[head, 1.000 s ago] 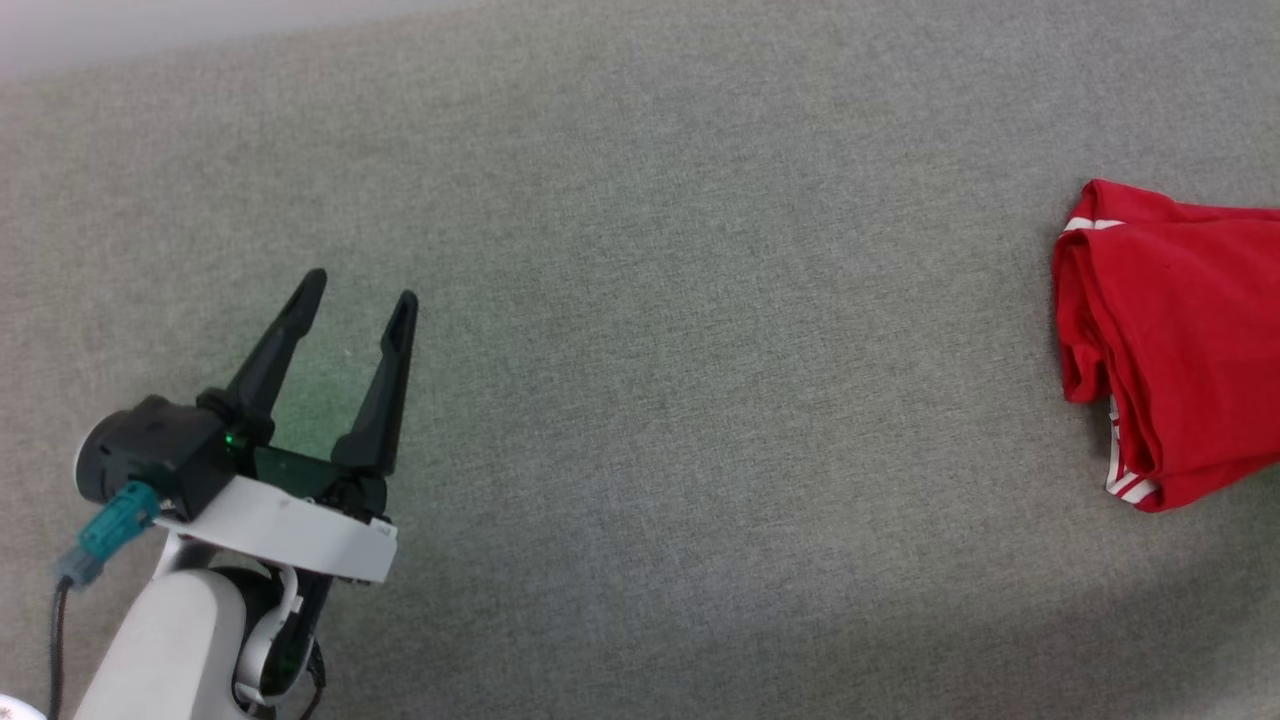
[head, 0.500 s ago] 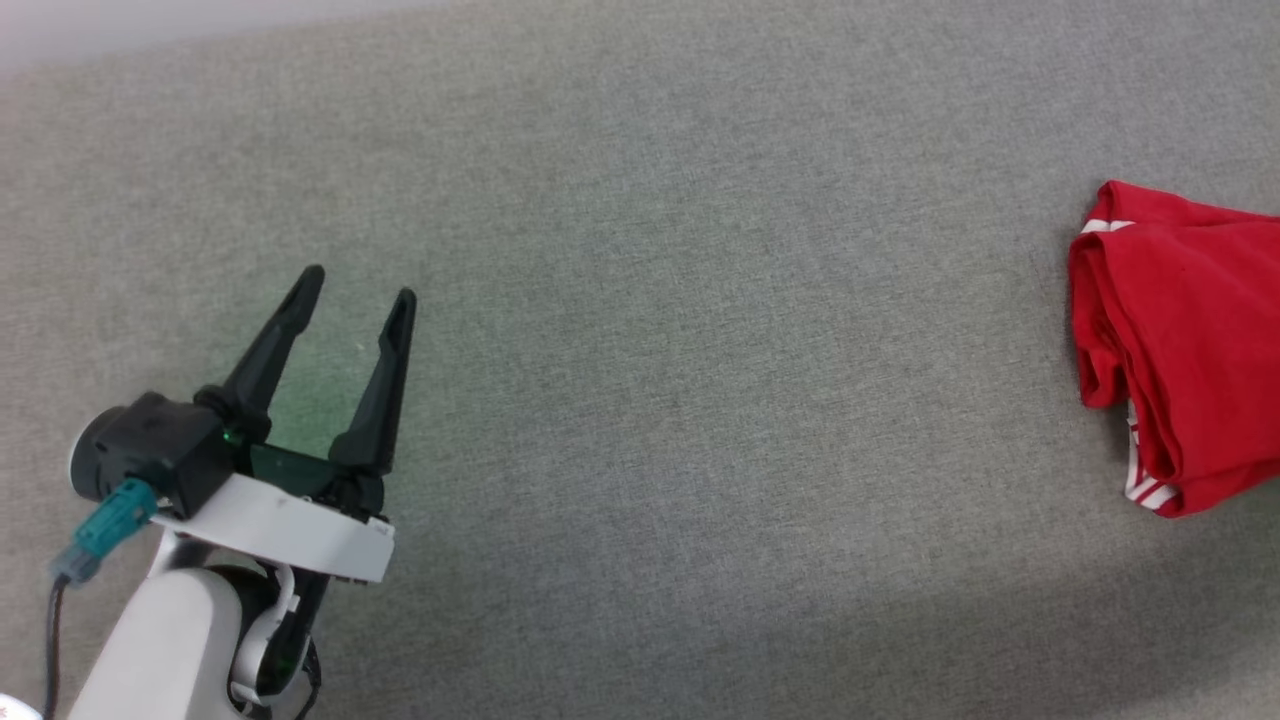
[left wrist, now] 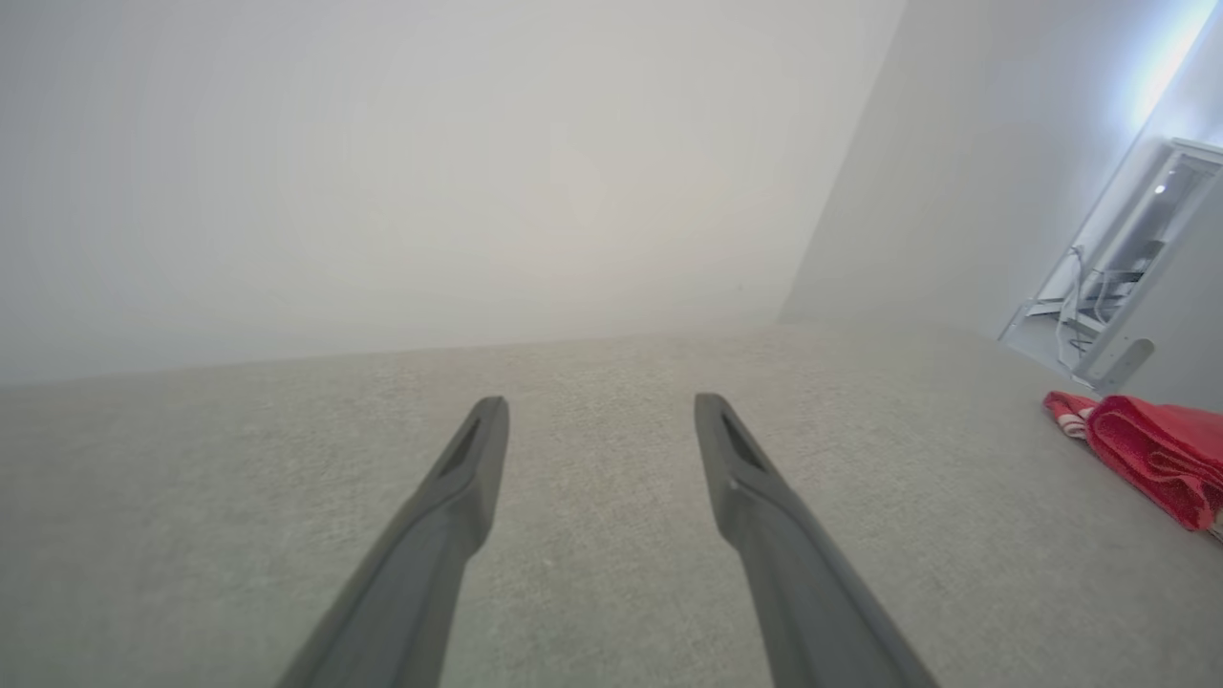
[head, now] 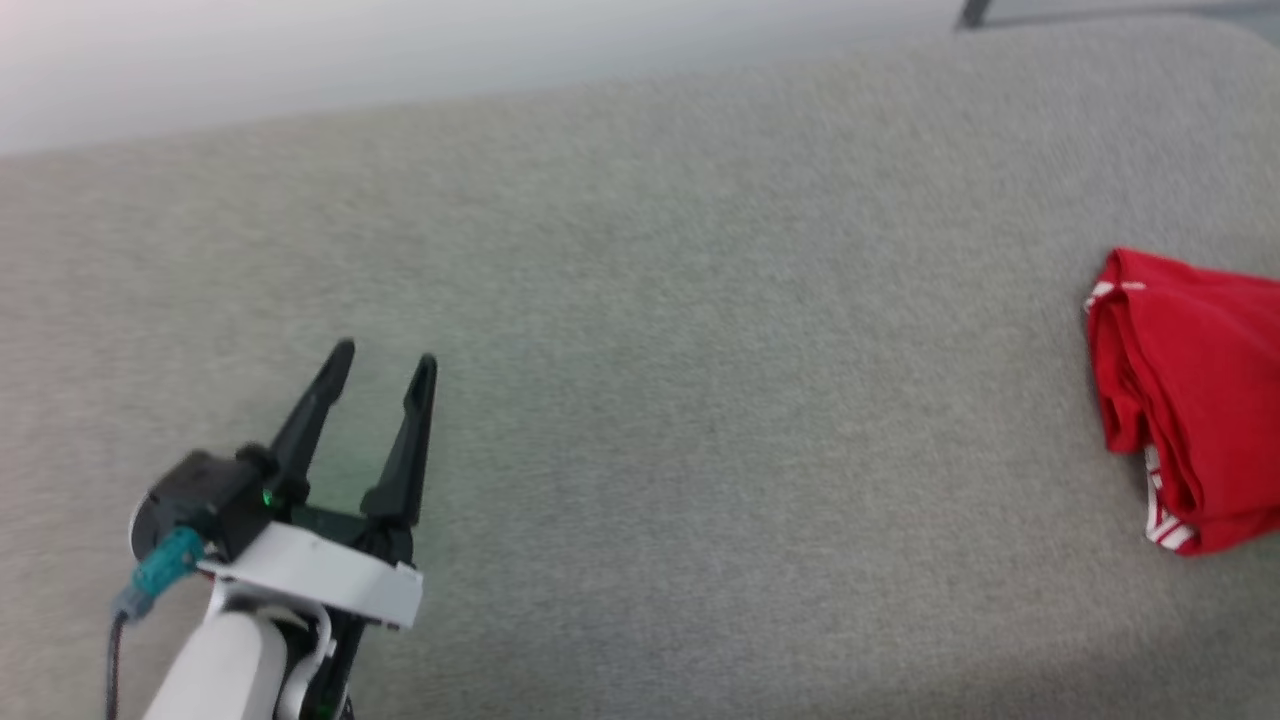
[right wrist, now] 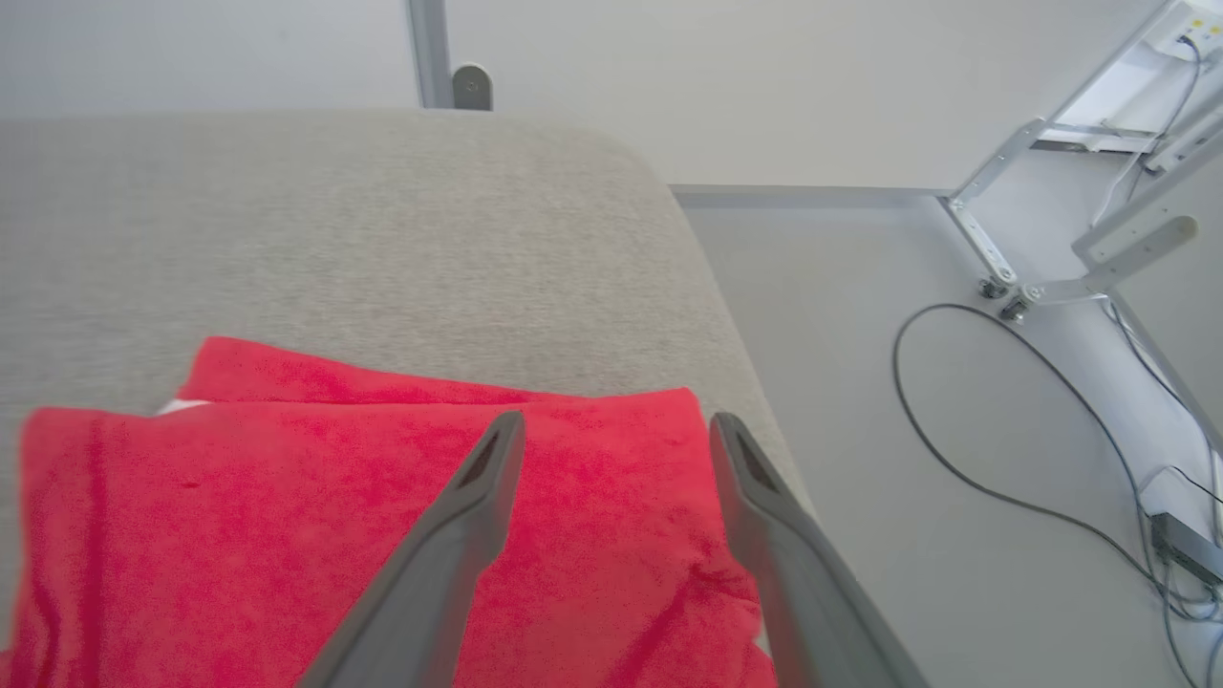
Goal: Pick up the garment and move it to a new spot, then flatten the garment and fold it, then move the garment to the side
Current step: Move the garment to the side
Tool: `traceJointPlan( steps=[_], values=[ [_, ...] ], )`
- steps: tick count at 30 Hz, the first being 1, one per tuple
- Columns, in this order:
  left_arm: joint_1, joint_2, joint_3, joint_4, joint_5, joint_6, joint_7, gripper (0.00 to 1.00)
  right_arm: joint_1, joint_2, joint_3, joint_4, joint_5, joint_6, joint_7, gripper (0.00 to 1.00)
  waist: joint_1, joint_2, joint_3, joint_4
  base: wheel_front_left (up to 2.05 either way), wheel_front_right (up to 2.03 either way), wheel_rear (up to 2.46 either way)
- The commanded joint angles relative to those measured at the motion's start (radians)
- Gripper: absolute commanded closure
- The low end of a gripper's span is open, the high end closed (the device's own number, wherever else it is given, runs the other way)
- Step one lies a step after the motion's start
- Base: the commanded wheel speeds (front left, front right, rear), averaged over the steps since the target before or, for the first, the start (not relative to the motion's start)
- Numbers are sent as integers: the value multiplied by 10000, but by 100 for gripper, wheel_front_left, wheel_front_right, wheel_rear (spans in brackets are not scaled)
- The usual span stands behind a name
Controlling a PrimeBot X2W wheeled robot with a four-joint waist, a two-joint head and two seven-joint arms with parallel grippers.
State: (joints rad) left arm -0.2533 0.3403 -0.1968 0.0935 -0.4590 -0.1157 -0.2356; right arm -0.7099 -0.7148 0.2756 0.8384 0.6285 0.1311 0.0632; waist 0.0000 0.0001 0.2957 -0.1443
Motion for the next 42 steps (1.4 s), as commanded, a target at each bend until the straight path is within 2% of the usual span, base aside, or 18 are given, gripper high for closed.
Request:
traceJointPlan(
  steps=[1,6,15,22,27,33,42],
  values=[
    [203,-23,5,153,-62,-44,-90,0,305,90,240,-247,153,-10,-58,0,0,-1,-772,705,0,0,0],
    [699,-95,230,625,-191,-15,-206,0,991,524,1090,-1301,301,-10,-241,0,0,-1,-1442,1309,0,0,0],
    [1508,-83,580,1305,-274,42,-277,0,2024,1564,1336,-2164,297,-11,-1287,0,0,-1,-2467,2083,0,0,0],
    [2140,-132,778,1643,-314,9,-288,0,3169,2382,518,-2594,16,-10,-2663,0,0,-1,-3195,2549,0,0,0],
    [2499,-185,942,1598,-233,-26,-279,0,4083,2834,7,-3253,-487,-10,-3020,0,0,-1,-3399,2616,0,0,0],
    [2961,-308,1258,1301,-244,-53,-278,0,5597,3300,-810,-4318,-1105,-10,-2920,0,0,-1,-3580,2593,0,0,0],
    [4154,-362,1839,392,-203,14,-279,0,7993,4202,-2890,-6844,-1980,-10,-2109,0,0,-1,-3775,2425,0,0,0]
  ],
)
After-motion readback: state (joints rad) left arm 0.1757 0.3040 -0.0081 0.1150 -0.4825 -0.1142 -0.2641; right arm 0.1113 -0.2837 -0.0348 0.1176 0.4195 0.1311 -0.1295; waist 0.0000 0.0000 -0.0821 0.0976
